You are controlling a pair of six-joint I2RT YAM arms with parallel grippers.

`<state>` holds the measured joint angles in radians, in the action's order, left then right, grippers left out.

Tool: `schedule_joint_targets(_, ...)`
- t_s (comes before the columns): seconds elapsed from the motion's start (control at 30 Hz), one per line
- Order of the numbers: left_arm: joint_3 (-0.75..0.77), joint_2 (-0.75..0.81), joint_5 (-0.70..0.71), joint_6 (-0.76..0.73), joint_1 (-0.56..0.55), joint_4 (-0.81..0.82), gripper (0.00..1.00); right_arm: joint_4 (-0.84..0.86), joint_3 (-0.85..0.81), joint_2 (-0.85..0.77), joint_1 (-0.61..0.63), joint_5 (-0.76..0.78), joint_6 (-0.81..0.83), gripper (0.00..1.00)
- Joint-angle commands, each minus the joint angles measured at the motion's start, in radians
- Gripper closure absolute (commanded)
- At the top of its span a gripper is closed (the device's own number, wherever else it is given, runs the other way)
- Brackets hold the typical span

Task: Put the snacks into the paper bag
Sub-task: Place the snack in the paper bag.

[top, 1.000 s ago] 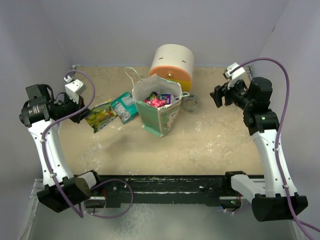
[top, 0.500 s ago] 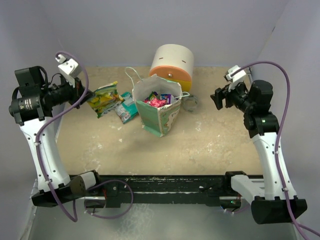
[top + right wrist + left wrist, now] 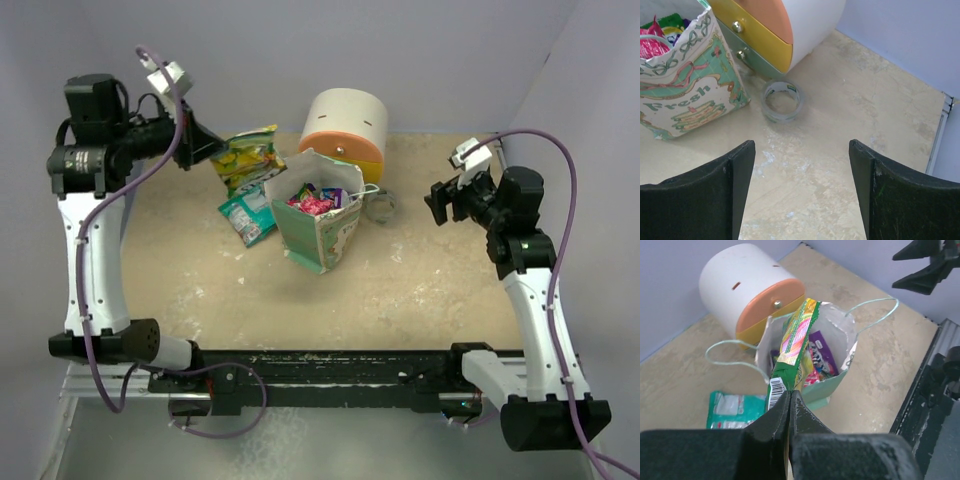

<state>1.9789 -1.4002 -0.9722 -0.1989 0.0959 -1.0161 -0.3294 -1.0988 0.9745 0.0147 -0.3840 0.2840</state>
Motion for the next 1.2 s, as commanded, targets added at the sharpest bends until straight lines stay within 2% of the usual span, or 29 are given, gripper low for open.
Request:
schedule_joint_targets(0.0, 0.078, -0.049, 0.040, 0.098, -0.129, 0.139, 1.00, 0.033, 0.026, -0.036, -0.018, 0.007, 0.025, 0.22)
schedule_joint_targets(0.2, 0.170, -0.164, 0.140, 0.099, -0.309, 0.182, 1.00, 0.031, 0.072, -0.073, -0.053, -0.028, 0.024, 0.22)
schedule_joint_targets(0.4, 0.190, -0.236, 0.205, 0.083, -0.420, 0.200, 1.00, 0.033, 0.074, -0.083, -0.082, -0.055, 0.017, 0.21)
schedule_joint_targets(0.83, -0.020, -0.236, 0.273, 0.095, -0.496, 0.377, 1.00, 0.051, 0.084, -0.093, -0.117, -0.096, -0.003, 0.21)
schedule_joint_targets(1.17, -0.159, -0.221, 0.314, 0.226, -0.537, 0.484, 1.00, 0.053, 0.083, -0.089, -0.131, -0.114, -0.014, 0.20)
